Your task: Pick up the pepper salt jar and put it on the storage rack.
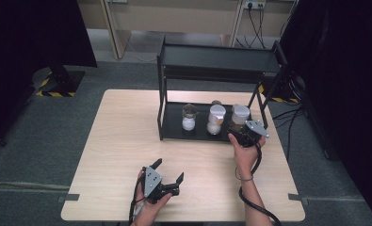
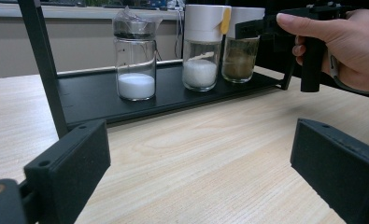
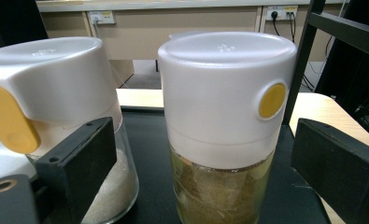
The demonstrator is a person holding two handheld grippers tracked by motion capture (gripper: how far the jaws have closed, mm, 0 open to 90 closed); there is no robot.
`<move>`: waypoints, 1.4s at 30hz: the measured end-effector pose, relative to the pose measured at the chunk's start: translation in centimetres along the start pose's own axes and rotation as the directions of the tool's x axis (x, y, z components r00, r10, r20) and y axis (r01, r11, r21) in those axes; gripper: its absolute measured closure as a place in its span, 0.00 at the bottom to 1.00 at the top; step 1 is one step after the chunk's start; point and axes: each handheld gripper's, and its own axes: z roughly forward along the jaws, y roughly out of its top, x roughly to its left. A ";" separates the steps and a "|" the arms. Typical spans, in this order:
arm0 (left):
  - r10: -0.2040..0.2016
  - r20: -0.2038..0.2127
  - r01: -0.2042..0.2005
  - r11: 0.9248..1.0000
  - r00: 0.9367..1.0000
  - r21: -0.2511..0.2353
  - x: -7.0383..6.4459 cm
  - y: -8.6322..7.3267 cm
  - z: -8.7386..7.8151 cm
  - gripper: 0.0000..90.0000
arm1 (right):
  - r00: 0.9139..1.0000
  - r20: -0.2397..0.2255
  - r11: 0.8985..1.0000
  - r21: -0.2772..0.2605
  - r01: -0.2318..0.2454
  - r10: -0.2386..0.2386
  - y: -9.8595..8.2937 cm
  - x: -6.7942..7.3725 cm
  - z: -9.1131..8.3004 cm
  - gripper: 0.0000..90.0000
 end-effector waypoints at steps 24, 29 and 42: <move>0.000 0.000 0.000 1.000 1.000 -0.001 0.0 0.0 0.0 0.05 | 0.999 -0.023 1.000 0.000 0.029 -0.029 -0.5 0.4 -1.8 0.04; 0.001 0.000 -0.001 1.000 1.000 0.000 0.0 0.0 0.0 0.05 | 0.999 -0.027 1.000 -0.001 0.029 -0.029 -0.6 0.3 -2.3 0.04; 0.006 -0.001 -0.006 1.000 1.000 0.001 -0.1 0.0 0.0 0.05 | 0.998 -0.044 0.999 -0.010 0.039 -0.039 -0.8 0.2 -3.4 0.04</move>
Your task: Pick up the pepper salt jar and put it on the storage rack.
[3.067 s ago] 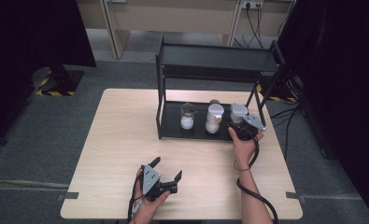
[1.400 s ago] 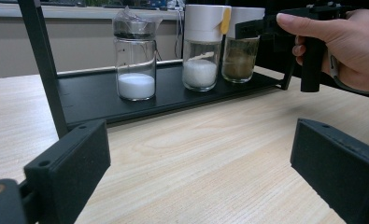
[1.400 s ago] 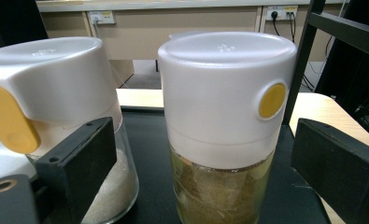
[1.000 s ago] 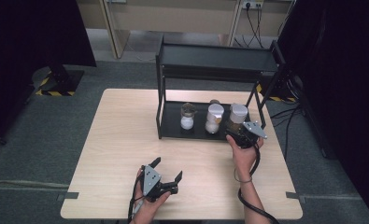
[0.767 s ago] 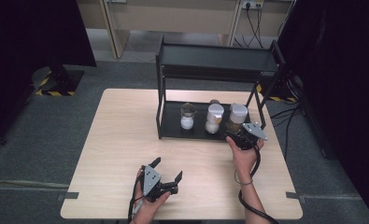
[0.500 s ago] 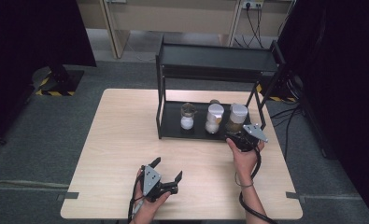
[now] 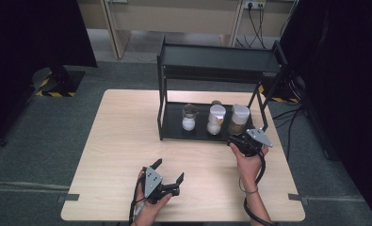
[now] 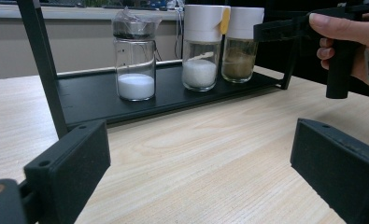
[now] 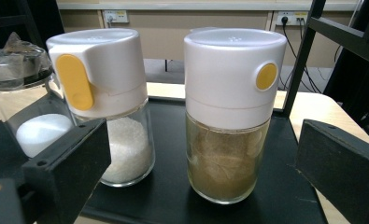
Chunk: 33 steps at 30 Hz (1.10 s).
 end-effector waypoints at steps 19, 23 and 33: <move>-0.002 -0.001 0.002 1.000 1.000 -0.003 0.0 0.0 0.0 0.05 | 0.999 -0.034 1.000 0.005 0.020 -0.020 -0.2 0.1 -1.6 0.04; -0.001 -0.002 0.001 1.000 1.000 -0.003 0.0 0.0 0.0 0.05 | 0.999 -0.040 1.000 0.003 0.024 -0.024 -0.2 0.2 -2.0 0.04; 0.001 -0.002 -0.001 1.000 1.000 -0.003 -0.1 0.0 0.0 0.05 | 0.998 -0.051 1.000 0.002 0.025 -0.025 -0.1 0.2 -2.7 0.03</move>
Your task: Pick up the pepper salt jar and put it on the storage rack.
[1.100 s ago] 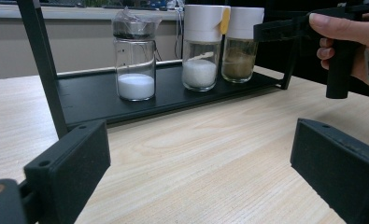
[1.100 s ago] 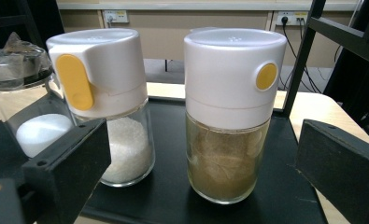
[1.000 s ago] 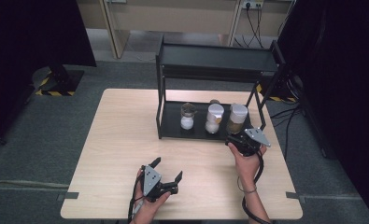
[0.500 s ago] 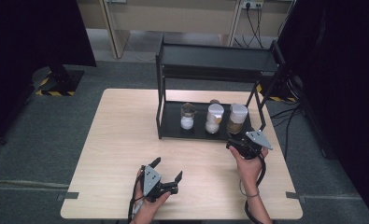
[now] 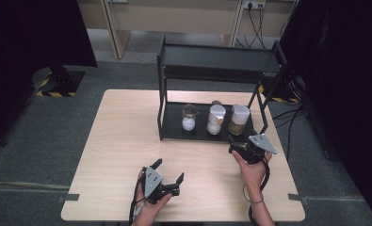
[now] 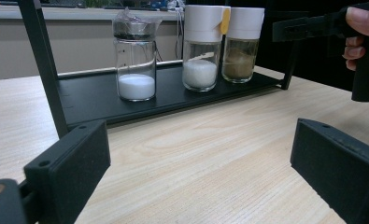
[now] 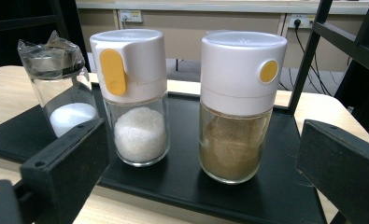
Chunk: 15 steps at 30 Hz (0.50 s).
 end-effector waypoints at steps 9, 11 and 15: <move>-0.002 0.000 0.002 1.000 1.000 0.000 0.0 0.0 0.0 0.05 | 1.000 -0.002 1.000 0.001 0.002 -0.002 -0.1 0.0 -0.3 0.03; -0.002 0.000 0.002 1.000 1.000 0.000 0.0 0.0 0.0 0.05 | 1.000 -0.002 1.000 0.002 0.005 -0.005 -0.1 0.0 -0.4 0.03; -0.002 0.000 0.002 1.000 1.000 -0.001 0.0 0.0 0.0 0.05 | 1.000 -0.005 1.000 0.005 0.007 -0.007 -0.2 -0.1 -0.6 0.03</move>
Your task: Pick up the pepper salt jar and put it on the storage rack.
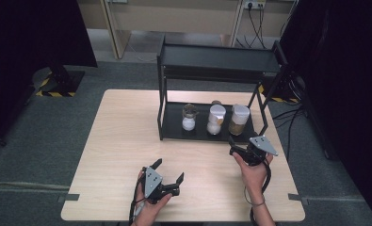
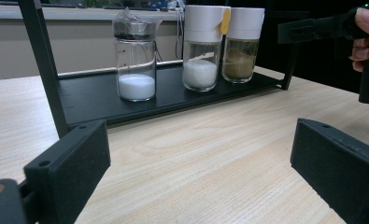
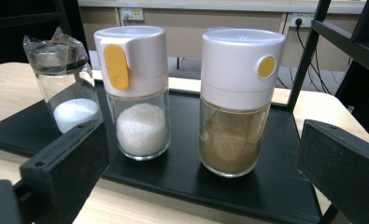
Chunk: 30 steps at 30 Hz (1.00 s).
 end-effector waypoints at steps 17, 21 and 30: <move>0.004 -0.001 -0.004 1.000 1.000 0.000 0.0 0.0 0.0 0.05 | 1.000 -0.018 1.000 0.001 0.006 -0.006 -0.5 0.0 -1.3 0.03; 0.003 -0.002 -0.003 1.000 1.000 -0.001 0.0 0.0 0.0 0.05 | 1.000 -0.024 1.000 0.001 0.009 -0.008 -0.5 0.1 -1.6 0.03; 0.003 -0.002 -0.003 1.000 1.000 0.000 0.0 0.0 0.0 0.05 | 0.999 -0.034 1.000 0.002 0.002 -0.002 -1.0 0.1 -2.2 0.03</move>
